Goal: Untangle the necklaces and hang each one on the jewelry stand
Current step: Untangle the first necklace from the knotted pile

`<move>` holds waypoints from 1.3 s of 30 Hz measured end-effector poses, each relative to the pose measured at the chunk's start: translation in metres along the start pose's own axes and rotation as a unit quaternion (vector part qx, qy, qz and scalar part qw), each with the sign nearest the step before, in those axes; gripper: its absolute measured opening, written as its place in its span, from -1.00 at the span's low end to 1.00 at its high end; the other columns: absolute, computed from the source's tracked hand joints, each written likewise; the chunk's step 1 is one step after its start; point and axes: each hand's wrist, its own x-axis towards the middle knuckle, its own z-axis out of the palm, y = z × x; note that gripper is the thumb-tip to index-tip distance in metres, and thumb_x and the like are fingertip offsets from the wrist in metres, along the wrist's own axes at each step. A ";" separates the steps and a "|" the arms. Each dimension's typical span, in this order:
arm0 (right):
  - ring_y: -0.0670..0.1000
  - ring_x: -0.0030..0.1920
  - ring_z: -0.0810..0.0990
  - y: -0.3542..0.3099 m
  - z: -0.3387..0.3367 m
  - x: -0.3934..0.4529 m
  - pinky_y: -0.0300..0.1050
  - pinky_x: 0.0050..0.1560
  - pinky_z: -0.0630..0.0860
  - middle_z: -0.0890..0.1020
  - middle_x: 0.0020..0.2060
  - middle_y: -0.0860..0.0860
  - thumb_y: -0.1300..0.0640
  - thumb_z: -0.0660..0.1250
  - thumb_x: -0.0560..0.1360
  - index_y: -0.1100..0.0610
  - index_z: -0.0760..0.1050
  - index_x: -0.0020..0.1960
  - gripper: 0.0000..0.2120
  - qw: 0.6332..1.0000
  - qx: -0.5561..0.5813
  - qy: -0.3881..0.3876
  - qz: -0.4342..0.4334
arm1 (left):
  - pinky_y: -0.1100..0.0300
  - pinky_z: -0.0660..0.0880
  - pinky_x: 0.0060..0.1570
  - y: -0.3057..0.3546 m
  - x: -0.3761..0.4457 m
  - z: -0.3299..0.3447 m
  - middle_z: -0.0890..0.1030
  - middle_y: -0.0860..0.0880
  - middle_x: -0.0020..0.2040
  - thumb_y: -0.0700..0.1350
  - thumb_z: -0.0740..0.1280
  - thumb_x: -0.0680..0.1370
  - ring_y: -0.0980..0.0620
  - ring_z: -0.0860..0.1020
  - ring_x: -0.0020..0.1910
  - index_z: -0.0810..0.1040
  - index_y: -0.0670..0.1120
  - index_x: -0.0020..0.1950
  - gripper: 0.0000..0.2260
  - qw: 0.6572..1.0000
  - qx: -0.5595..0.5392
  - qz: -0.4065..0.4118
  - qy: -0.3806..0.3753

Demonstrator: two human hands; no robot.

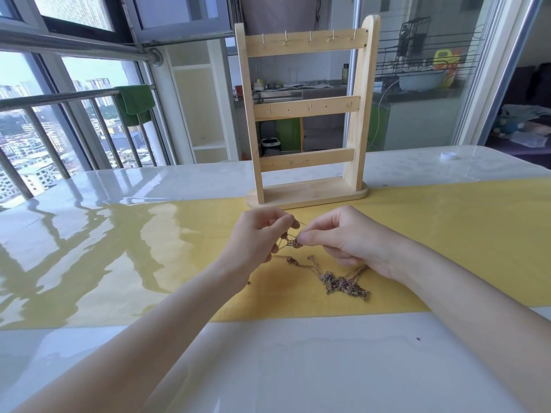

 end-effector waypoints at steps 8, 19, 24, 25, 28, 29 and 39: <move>-0.07 -0.62 0.17 0.002 0.004 0.003 -0.23 -0.53 0.22 0.33 -0.65 -0.12 -0.01 0.47 0.41 0.12 0.61 -0.10 -0.80 0.999 -0.037 0.005 -0.003 | 0.37 0.22 -0.58 -0.001 -0.001 0.002 0.43 0.14 -0.52 -0.17 0.26 0.59 0.20 0.28 -0.59 0.58 -0.05 -0.28 -0.75 1.000 0.012 -0.007 -0.016; -0.09 -0.44 0.28 0.006 0.018 0.001 -0.20 -0.42 0.17 0.31 -0.49 -0.08 -0.06 0.37 0.43 0.01 0.32 -0.14 -0.75 0.889 -0.405 0.135 -0.168 | 0.37 0.22 -0.56 -0.001 0.000 0.002 0.42 0.04 -0.42 -0.19 0.27 0.58 0.17 0.26 -0.56 0.57 -0.12 -0.26 -0.77 0.998 -0.035 -0.045 -0.019; -0.07 -0.51 0.26 0.012 0.022 0.003 -0.24 -0.46 0.18 0.26 -0.55 -0.07 -0.01 0.31 0.48 0.03 0.32 -0.08 -0.81 0.857 -0.417 0.170 -0.250 | 0.37 0.22 -0.56 -0.002 0.002 -0.001 0.41 0.07 -0.45 -0.17 0.28 0.58 0.15 0.25 -0.54 0.60 -0.11 -0.24 -0.79 0.997 -0.049 -0.061 -0.015; -0.06 -0.52 0.28 0.013 0.021 0.003 -0.22 -0.47 0.20 0.27 -0.56 -0.08 0.02 0.32 0.49 0.04 0.35 -0.06 -0.84 0.855 -0.414 0.171 -0.263 | 0.37 0.22 -0.56 -0.002 0.002 -0.002 0.41 0.09 -0.46 -0.17 0.28 0.57 0.15 0.25 -0.54 0.60 -0.10 -0.24 -0.79 0.996 -0.055 -0.069 -0.016; -0.06 -0.51 0.33 0.014 0.021 0.005 -0.19 -0.45 0.22 0.34 -0.54 -0.10 0.11 0.33 0.50 0.04 0.45 -0.08 -0.94 0.860 -0.390 0.168 -0.282 | 0.37 0.20 -0.56 -0.003 0.002 -0.004 0.41 0.07 -0.44 -0.18 0.28 0.57 0.15 0.24 -0.54 0.58 -0.09 -0.26 -0.78 0.993 -0.070 -0.091 -0.026; -0.08 -0.49 0.35 0.014 0.021 0.006 -0.22 -0.43 0.22 0.38 -0.51 -0.10 0.12 0.34 0.50 0.04 0.47 -0.10 -0.96 0.871 -0.367 0.168 -0.279 | 0.36 0.19 -0.56 -0.004 0.003 -0.004 0.41 0.06 -0.42 -0.18 0.27 0.57 0.15 0.24 -0.53 0.57 -0.10 -0.25 -0.79 0.992 -0.072 -0.097 -0.028; -0.22 -0.41 0.47 0.007 0.010 0.011 -0.36 -0.34 0.43 0.56 -0.26 -0.12 0.23 0.37 0.48 0.10 0.49 -0.25 -0.85 0.975 0.005 0.164 -0.149 | 0.35 0.34 -0.54 -0.002 0.004 -0.005 0.48 0.03 -0.43 -0.15 0.27 0.59 0.12 0.42 -0.48 0.58 -0.15 -0.17 -0.82 0.982 -0.115 -0.145 -0.025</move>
